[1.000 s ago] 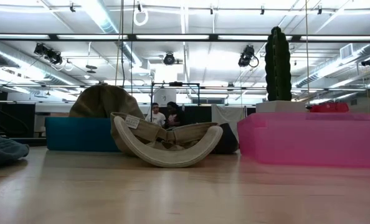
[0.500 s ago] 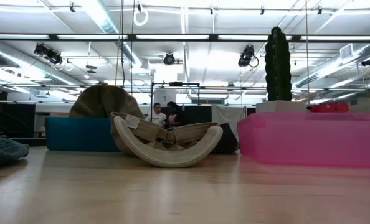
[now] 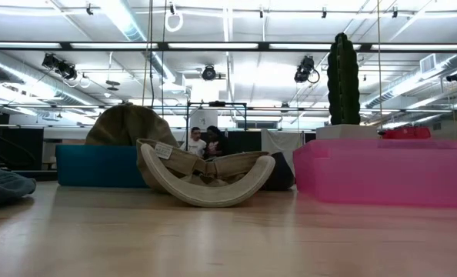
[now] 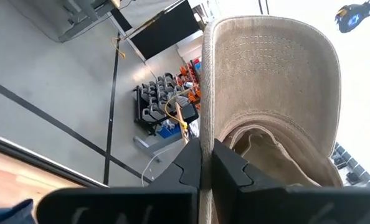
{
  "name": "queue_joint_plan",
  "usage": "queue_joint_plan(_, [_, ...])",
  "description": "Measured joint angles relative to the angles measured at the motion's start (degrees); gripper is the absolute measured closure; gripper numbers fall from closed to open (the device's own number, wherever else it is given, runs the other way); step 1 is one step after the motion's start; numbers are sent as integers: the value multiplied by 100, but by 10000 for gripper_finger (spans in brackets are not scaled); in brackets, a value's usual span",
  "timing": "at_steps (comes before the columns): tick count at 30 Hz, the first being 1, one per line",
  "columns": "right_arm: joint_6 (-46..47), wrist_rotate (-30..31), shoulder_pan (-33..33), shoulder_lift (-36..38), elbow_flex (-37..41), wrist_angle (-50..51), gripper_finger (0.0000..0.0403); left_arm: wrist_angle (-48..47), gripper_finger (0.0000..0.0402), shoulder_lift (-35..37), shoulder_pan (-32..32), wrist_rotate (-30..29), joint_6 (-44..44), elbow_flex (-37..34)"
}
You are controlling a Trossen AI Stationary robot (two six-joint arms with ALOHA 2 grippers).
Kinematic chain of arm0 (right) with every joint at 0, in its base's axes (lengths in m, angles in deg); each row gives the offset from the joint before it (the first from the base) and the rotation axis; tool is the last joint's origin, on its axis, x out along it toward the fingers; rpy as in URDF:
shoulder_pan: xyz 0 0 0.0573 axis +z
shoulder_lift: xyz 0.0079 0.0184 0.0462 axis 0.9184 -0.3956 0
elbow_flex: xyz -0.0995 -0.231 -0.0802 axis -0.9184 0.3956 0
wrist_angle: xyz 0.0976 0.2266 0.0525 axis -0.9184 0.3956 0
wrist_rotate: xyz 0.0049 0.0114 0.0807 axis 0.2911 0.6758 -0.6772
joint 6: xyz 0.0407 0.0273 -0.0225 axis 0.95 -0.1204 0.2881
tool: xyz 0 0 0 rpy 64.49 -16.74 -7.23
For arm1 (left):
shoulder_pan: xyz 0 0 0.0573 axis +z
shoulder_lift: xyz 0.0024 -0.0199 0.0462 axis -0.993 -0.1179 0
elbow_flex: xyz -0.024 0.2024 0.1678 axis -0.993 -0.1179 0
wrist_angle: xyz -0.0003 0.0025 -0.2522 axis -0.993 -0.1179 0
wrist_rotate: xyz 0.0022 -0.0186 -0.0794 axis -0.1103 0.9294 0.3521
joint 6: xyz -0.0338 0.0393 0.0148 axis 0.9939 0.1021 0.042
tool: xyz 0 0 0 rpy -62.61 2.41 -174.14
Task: Pick & Place hat
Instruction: Put the bottom brown cap into the blue bin
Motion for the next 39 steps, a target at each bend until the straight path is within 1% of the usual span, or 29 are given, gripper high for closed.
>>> queue_joint_plan(1, [-122, -1, 0, 0, 0, 0, 372, 0, 384, 0, 0, -1, -47, 0])
queue_joint_plan(2, [-262, 0, 0, 0, 0, -3, 384, 1, 383, 0, 11, -1, -111, 0])
queue_joint_plan(5, [-399, 46, 0, 11, 0, -15, 388, -2, 372, 0, 58, 0, -475, 0])
queue_joint_plan(7, [-587, 51, 0, 32, 0, -7, 394, -3, 357, 0, 59, -1, -898, 0])
queue_joint_plan(11, [-953, 343, 2, 176, 0, 56, 396, -7, 316, -2, 57, -1, -2131, 0])
queue_joint_plan(15, [-1373, 665, -5, 425, 0, 266, 396, -8, 263, -2, 16, 1, -3415, 0])
queue_joint_plan(17, [-1578, 699, -49, 568, 0, 451, 396, -7, 235, -2, -27, 4, -4029, 0])
queue_joint_plan(20, [-1754, 577, -134, 770, 0, 828, 397, -7, 201, -2, -97, 10, -4914, 0])
queue_joint_plan(22, [-1825, 304, -214, 873, 0, 1143, 397, -7, 183, -2, -124, 17, -5468, 0])
queue_joint_plan(25, [-1849, -141, -320, 950, 0, 1676, 397, -3, 168, -2, -117, 94, -6294, 0])
queue_joint_plan(27, [-1815, -487, -391, 955, 0, 2041, 397, -4, 165, -2, -43, 516, -6997, 0])
queue_joint_plan(29, [-1745, -754, -430, 953, 0, 2376, 397, -5, 166, -31, 88, 1228, -7919, 1])
queue_joint_plan(31, [-1697, -889, -435, 922, 0, 2558, 397, -7, 173, -90, 215, 1954, -9036, -1])
queue_joint_plan(33, [-1687, -1075, -435, 900, 0, 2689, 397, -17, 181, -198, 303, 2461, -10236, -20])
queue_joint_plan(34, [-1687, -1202, -437, 898, 0, 2740, 397, -12, 185, -253, 351, 2612, -10861, -21])
queue_joint_plan(36, [-1685, -1517, -435, 898, 0, 2741, 397, 10, 191, -363, 409, 2726, -12026, -25])
queue_joint_plan(39, [-1683, -1911, -435, 887, 0, 2877, 397, 260, 194, -525, 576, 2747, -13318, -26])
